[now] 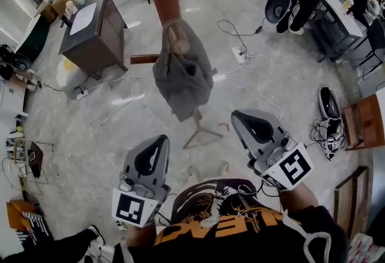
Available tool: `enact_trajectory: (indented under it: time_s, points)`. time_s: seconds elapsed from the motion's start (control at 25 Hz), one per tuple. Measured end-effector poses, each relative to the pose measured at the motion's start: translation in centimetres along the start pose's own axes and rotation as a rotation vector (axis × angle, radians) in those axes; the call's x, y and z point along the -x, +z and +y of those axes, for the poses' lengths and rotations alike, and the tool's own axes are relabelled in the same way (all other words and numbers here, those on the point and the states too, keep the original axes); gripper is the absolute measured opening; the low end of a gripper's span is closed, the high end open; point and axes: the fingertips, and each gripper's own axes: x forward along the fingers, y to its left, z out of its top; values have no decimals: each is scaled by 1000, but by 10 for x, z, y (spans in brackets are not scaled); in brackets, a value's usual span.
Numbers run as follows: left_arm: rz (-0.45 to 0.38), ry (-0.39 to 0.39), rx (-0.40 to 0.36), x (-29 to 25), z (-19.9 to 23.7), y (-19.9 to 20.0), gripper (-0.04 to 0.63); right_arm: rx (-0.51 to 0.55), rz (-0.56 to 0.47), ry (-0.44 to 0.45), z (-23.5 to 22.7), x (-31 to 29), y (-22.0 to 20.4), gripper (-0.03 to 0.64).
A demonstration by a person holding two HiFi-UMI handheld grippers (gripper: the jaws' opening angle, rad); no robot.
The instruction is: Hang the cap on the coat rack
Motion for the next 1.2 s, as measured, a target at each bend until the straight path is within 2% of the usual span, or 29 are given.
enact_trajectory:
  time_s: [0.32, 1.2]
  points:
    - [-1, 15, 2, 9, 6, -2, 23, 25, 2, 6, 12, -8, 0, 14]
    - [-18, 16, 6, 7, 10, 3, 23, 9, 21, 7, 14, -7, -3, 14]
